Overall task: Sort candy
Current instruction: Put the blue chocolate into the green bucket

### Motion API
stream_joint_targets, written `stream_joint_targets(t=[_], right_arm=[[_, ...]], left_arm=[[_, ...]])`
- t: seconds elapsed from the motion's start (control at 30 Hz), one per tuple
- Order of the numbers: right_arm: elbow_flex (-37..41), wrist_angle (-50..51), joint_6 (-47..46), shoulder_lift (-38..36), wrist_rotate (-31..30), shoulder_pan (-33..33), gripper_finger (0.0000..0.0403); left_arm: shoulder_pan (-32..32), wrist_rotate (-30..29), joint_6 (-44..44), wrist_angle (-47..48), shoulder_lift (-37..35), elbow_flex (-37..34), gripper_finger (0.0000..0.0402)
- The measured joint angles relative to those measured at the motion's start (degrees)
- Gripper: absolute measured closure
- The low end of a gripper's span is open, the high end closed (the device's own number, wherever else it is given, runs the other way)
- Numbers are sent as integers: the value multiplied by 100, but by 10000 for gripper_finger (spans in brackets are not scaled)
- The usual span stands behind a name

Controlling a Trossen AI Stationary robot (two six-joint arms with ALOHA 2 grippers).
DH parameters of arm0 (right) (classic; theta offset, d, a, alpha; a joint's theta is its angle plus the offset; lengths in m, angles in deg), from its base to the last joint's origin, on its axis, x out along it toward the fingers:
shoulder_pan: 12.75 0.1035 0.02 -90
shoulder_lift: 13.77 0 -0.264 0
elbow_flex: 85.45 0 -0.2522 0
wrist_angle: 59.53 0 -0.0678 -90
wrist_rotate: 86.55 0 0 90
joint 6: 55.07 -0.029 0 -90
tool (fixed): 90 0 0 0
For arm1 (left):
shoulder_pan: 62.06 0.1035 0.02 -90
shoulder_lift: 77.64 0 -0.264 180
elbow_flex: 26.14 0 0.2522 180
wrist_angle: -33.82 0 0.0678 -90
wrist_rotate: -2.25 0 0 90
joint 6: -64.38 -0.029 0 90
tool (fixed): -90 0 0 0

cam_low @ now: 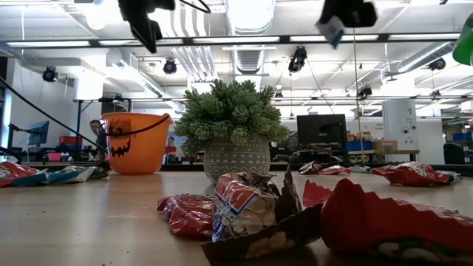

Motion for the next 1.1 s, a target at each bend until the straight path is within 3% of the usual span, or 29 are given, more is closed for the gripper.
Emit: stream_joint_targets(t=[0.5,1.1], right_arm=[[15,367,-2466,116,-624,2126,383],[17,499,-4837,670,-645,3886,382]], left_arm=[[-2,53,359,163,-970,-2,259],[2,37,764,595,-959,-13,259]])
